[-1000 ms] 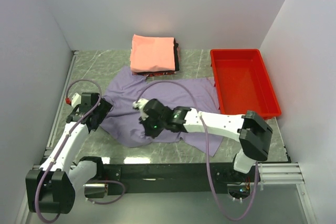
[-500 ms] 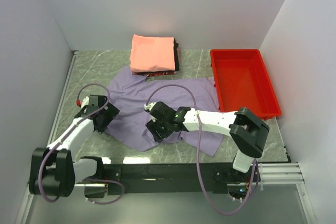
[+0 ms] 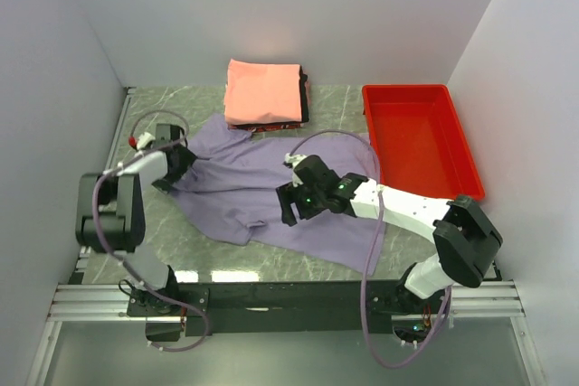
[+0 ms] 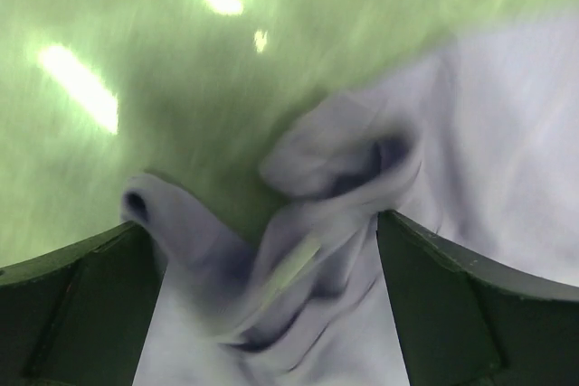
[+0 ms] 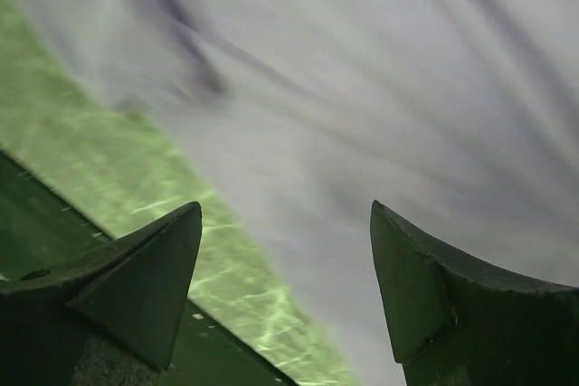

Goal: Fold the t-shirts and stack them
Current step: Flatten the tshirt out

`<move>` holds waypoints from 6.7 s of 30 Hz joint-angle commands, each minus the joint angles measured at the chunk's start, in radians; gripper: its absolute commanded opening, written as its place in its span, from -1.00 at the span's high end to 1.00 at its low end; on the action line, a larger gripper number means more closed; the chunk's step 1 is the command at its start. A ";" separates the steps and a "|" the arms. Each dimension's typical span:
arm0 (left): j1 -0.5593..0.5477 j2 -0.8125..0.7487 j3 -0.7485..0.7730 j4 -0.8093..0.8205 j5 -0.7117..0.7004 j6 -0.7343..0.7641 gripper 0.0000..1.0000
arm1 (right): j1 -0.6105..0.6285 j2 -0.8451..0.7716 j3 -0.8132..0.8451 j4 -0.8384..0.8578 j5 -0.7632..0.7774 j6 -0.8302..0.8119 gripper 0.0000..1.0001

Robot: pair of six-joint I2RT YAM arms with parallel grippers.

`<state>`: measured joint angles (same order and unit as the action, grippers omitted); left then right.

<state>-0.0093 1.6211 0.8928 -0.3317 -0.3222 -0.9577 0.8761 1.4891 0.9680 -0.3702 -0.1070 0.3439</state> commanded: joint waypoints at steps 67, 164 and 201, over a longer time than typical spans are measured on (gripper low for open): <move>-0.555 -0.432 -0.138 -0.895 -0.074 -0.572 -0.34 | -0.261 -0.019 -0.244 0.059 -0.025 0.066 -0.61; -0.572 -0.988 -0.092 -0.486 -0.472 -0.455 0.99 | -0.006 -0.348 -0.098 -0.492 0.564 0.304 1.00; -0.569 -0.840 1.032 0.152 -0.080 0.611 0.99 | -0.187 -0.662 1.100 -0.696 0.158 -0.273 1.00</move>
<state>-0.5804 0.7628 1.8881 -0.1734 -0.4572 -0.4038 0.6949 0.8539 2.0789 -1.0767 0.1822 0.1059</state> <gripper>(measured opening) 0.023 0.007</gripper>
